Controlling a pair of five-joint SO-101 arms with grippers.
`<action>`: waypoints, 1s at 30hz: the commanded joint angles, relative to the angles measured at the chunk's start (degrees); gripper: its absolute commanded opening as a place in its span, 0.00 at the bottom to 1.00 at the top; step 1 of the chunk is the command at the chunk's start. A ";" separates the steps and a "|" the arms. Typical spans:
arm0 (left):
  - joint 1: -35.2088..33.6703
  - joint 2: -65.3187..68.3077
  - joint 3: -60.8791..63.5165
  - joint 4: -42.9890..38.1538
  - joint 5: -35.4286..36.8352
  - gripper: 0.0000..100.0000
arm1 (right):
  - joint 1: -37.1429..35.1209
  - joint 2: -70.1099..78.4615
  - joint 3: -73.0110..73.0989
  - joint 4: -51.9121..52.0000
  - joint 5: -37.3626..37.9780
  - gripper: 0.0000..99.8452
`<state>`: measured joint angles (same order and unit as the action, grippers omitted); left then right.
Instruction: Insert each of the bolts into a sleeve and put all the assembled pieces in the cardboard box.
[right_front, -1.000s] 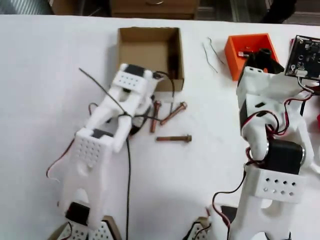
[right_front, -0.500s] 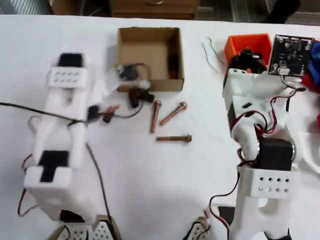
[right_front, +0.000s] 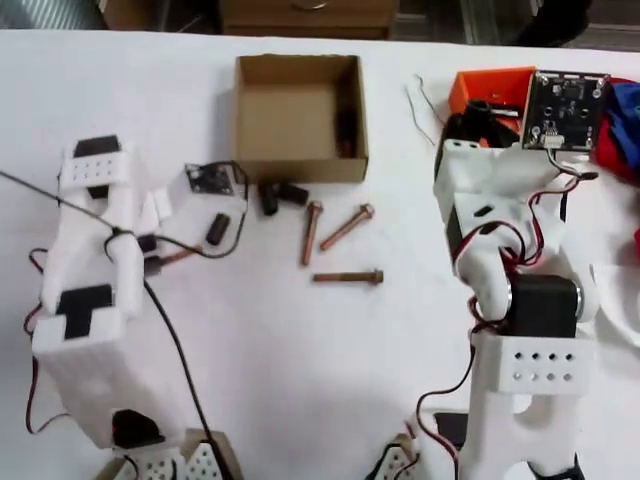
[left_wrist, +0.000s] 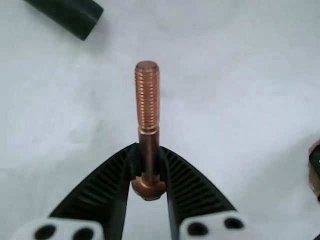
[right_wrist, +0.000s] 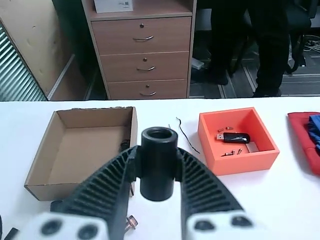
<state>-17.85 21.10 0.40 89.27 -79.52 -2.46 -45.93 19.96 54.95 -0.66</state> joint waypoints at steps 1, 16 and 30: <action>-0.88 3.78 -2.33 -2.29 -21.10 0.03 | -0.48 -1.54 -0.35 -1.01 -0.53 0.02; -0.88 20.04 -23.87 4.13 -0.53 0.18 | -0.57 -1.54 -0.35 -1.19 -0.44 0.02; -1.49 17.23 -48.92 13.01 21.36 0.17 | -0.57 -1.63 -0.62 -1.27 -0.35 0.02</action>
<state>-18.64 41.67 -44.00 100.62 -64.13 -2.55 -45.93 19.96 54.95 -0.66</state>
